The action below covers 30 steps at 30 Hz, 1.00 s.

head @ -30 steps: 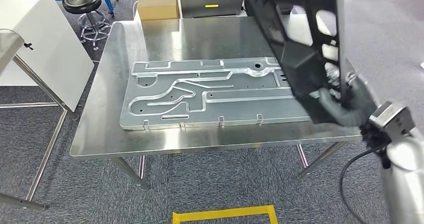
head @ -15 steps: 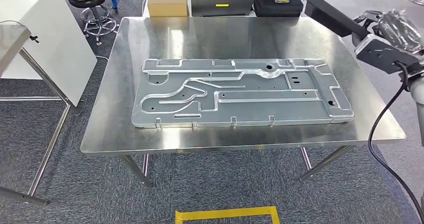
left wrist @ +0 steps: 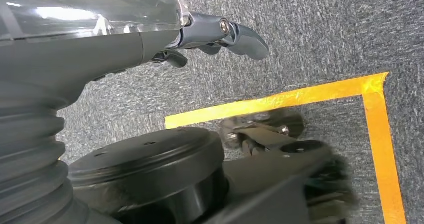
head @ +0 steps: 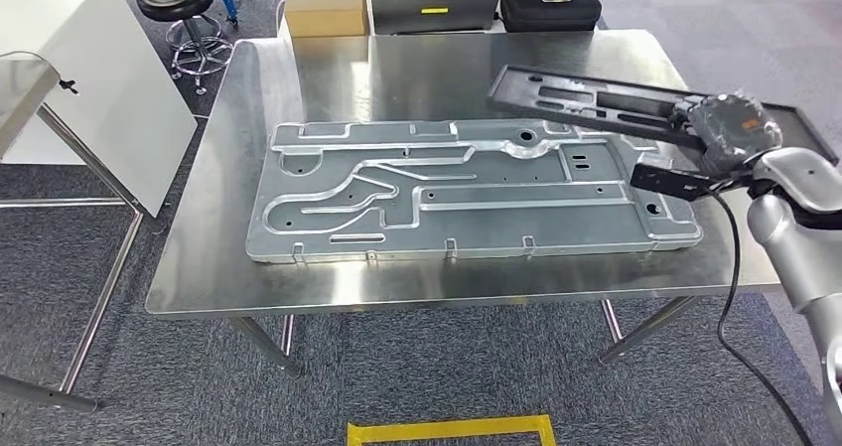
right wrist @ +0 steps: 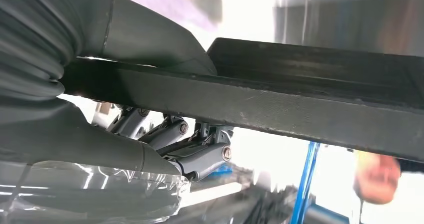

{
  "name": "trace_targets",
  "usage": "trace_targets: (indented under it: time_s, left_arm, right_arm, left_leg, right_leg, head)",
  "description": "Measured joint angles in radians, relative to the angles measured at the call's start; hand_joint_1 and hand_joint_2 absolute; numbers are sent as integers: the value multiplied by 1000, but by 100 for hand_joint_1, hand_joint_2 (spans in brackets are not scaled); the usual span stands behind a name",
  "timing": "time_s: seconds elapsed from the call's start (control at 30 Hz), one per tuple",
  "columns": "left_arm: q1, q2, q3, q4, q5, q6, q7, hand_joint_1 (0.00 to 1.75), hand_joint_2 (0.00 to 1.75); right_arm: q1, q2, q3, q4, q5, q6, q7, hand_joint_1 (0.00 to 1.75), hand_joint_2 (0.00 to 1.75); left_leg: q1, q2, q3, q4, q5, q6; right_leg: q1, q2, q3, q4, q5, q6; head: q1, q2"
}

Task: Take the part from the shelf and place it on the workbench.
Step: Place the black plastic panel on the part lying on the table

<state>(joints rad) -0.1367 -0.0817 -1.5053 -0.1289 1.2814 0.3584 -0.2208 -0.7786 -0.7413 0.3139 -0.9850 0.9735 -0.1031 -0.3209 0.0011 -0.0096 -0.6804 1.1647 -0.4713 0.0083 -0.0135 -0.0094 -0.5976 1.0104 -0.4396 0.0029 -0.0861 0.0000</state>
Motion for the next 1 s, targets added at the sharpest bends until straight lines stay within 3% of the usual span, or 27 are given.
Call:
trace_targets:
  time_s: [0.07, 0.17, 0.23, 0.3, 0.37, 0.4, 0.43, 0.47, 0.53, 0.6, 0.7, 0.77, 0.83, 0.9, 0.93, 1.0]
  left_arm:
    - [0, 1, 0, 0, -1, -1, 1, 0, 175]
    - [0, 1, -3, 0, -1, -2, 1, 0, 175]
    - [-1, 1, -6, 0, -1, -3, 1, 0, 175]
    - [-3, 2, -8, 0, -2, -5, 0, 0, 175]
    - [-4, 2, -10, 0, -3, -6, -1, 0, 175]
    - [-4, 2, -12, 0, -3, -7, -2, 0, 175]
    - [-4, 2, -13, 0, -4, -8, -2, 0, 175]
    - [-5, 1, -14, 0, -5, -9, -2, 0, 175]
    - [-7, 1, -15, 0, -9, -9, -3, 0, 175]
    - [-9, 1, -17, 0, -13, -9, -3, 0, 175]
    - [-9, 1, -21, 0, -20, 1, 0, 0, 175]
    - [-10, 2, -25, 0, -20, 10, 5, 0, 87]
    - [-10, 2, -26, 0, -12, 14, 10, 0, 0]
    - [-8, 2, -26, 0, -6, 14, 19, 0, 0]
    - [-8, 2, -27, 0, -7, 15, 23, 0, 0]
    - [-8, 2, -29, 0, -10, 16, 31, 0, 0]
  right_arm:
    - [35, 5, 0, 15, 0, -10, 1, 175, 175]
    - [90, 13, -15, 22, 9, -16, 4, 175, 175]
    - [120, 15, -28, 23, 15, -16, 4, 175, 175]
    - [131, 17, -38, 26, 18, -10, 3, 175, 175]
    - [131, 22, -44, 37, 25, 6, -2, 175, 175]
    - [130, 26, -45, 46, 29, 14, -5, 175, 175]
    - [127, 30, -45, 55, 32, 19, -8, 175, 175]
    - [122, 33, -46, 62, 33, 22, -13, 175, 175]
    - [109, 36, -49, 74, 31, 26, -24, 87, 87]
    - [99, 38, -56, 82, 23, 29, -36, 0, 0]
    - [97, 39, -62, 89, 11, 30, -47, 0, 0]
    - [98, 39, -67, 90, 3, 30, -51, 0, 0]
    - [100, 41, -72, 90, -5, 30, -52, 0, 0]
    - [107, 45, -75, 90, -9, 31, -52, 0, 0]
    - [111, 46, -77, 90, -11, 31, -52, 0, 0]
    - [116, 48, -81, 89, -14, 31, -52, 0, 0]
  left_leg:
    - [-4, 0, 51, -110, 40, 8]
    - [-7, 0, 66, -141, 40, 18]
    - [-4, -1, 73, -153, 45, 29]
    - [-2, 0, 78, -161, 48, 36]
    - [-2, 0, 78, -160, 47, 38]
    - [-2, 0, 79, -159, 46, 38]
    - [-1, 0, 79, -158, 45, 37]
    - [-1, 0, 80, -155, 42, 35]
    - [-2, -2, 79, -148, 36, 28]
    - [-6, -3, 78, -142, 31, 19]
    - [-5, -3, 80, -140, 26, 3]
    - [-5, -1, 64, -97, -6, -7]
    - [-3, 1, 8, 26, -69, -13]
    - [-1, 2, -49, 140, -107, -14]
    - [-1, 2, -54, 147, -97, -13]
    - [-1, 2, -9, 48, -33, -6]
  right_leg:
    - [3, 2, 1, 4, -6, 7]
    - [3, 2, 2, 2, -7, 23]
    - [-2, 3, -5, 22, -24, 32]
    - [-6, 5, -49, 116, -75, 41]
    - [-9, 6, -115, 242, -122, 48]
    - [-11, 6, -135, 273, -123, 51]
    - [-13, 6, -136, 266, -105, 53]
    - [-16, 5, -119, 222, -71, 54]
    - [-17, 5, -57, 86, -8, 54]
    - [-13, 6, -24, 14, 10, 46]
    - [-11, 7, -20, 9, 8, 26]
    - [-15, 6, -15, 4, 9, 12]
    - [-14, 5, -12, 3, 8, 4]
    - [-10, 5, -12, 4, 7, 2]
    - [-9, 5, -11, 5, 6, 1]
    - [-8, 7, -9, 9, 3, 3]
  head:
    - [0, 0]
    - [0, 0]
    - [0, 0]
    - [0, 0]
    - [0, 0]
    - [0, 0]
    - [0, 0]
    - [0, 0]
    - [0, 0]
    - [0, 0]
    - [0, 0]
    - [0, 0]
    - [0, 0]
    - [0, 0]
    - [0, 0]
    - [0, 0]
